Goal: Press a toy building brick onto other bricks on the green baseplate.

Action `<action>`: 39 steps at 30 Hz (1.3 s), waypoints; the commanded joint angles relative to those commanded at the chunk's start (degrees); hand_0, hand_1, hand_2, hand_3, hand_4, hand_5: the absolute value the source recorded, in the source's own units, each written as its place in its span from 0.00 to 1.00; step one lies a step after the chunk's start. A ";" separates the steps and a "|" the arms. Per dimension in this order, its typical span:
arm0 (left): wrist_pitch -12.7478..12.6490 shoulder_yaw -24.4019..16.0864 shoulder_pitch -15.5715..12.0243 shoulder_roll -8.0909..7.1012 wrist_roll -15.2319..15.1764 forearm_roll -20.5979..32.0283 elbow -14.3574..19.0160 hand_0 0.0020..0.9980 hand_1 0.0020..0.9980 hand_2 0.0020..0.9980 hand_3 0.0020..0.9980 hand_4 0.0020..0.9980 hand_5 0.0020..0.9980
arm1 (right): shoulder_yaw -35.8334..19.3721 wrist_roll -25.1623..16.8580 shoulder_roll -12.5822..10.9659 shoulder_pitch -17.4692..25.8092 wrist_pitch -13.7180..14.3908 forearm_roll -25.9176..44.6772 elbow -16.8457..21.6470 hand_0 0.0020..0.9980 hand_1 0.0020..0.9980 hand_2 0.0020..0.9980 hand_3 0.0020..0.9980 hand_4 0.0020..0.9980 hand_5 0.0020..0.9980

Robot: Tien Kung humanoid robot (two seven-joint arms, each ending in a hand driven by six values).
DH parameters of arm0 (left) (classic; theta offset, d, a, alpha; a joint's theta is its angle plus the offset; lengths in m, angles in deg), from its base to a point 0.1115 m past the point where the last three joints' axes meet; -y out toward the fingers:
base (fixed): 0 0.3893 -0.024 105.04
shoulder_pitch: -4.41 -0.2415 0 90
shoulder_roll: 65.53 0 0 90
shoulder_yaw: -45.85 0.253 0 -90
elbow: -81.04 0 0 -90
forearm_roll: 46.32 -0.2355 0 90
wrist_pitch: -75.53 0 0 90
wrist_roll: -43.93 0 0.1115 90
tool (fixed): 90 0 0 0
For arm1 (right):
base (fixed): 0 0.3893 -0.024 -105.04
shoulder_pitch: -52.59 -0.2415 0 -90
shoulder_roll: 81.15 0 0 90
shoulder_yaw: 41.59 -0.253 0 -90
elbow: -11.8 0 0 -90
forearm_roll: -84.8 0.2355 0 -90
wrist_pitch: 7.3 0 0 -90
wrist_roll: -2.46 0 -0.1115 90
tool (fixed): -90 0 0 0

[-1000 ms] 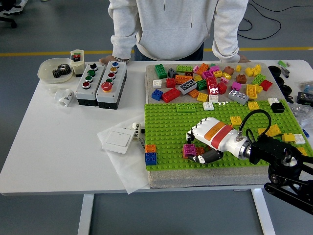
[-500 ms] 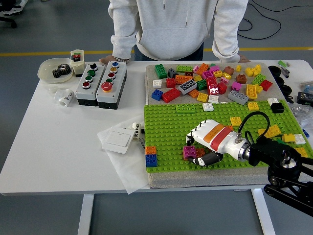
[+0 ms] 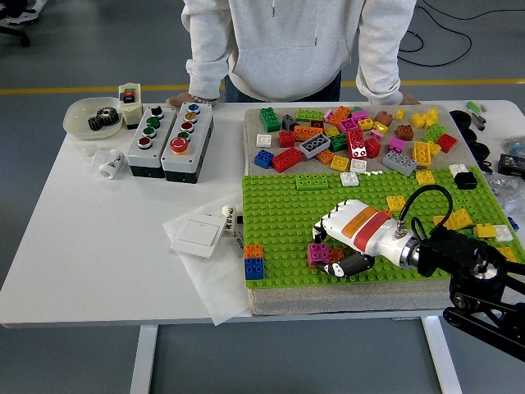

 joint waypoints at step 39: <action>-0.06 0.12 -0.05 -0.09 -0.06 0.24 -0.10 0.80 0.79 0.79 0.58 0.61 0.62 | -7.89 2.15 -3.05 2.96 -0.57 -0.20 9.36 0.77 0.74 0.80 0.85 1.00 0.50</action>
